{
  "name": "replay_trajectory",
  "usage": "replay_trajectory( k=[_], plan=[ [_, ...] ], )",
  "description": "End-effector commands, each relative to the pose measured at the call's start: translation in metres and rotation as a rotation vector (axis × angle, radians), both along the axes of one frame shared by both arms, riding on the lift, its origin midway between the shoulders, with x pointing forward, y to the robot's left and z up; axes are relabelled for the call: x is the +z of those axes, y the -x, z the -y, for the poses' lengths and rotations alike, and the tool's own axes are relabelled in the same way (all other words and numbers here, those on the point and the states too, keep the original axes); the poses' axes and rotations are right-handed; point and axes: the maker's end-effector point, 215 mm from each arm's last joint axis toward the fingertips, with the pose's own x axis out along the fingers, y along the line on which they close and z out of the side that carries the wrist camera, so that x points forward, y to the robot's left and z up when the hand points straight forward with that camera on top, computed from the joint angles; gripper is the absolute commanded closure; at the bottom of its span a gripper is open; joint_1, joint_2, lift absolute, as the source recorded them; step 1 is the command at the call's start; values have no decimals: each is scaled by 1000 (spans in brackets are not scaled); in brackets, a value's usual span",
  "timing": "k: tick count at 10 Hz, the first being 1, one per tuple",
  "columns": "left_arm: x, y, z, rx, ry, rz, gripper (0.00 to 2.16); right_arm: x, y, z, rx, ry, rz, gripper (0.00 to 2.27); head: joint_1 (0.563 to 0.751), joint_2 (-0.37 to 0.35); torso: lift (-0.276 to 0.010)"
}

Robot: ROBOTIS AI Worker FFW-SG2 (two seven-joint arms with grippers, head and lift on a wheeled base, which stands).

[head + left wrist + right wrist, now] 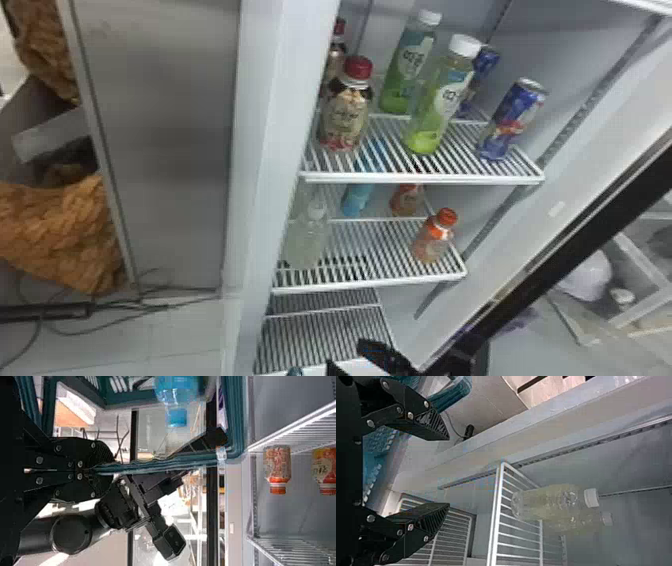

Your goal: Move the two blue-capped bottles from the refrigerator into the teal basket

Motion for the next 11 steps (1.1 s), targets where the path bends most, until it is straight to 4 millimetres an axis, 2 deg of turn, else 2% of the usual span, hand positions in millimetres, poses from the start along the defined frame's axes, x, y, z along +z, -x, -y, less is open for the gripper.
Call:
replay_trajectory(
  k=[1,4,9,11],
  plan=[
    [0,0,0,0,-3,1,1138,15,-14,8,-18,7,74,469,695,-350,-140],
    [0,0,0,0,0,1,1138,40,-65,64,-166,44,294,469,695,-350,-140],
    [1,-2,1,6,3,2,1138,62,-114,91,-281,64,522,466,695,-350,-140],
    [2,-2,1,4,5,4,1138,58,-134,96,-327,55,579,446,695,-350,-140]
  ],
)
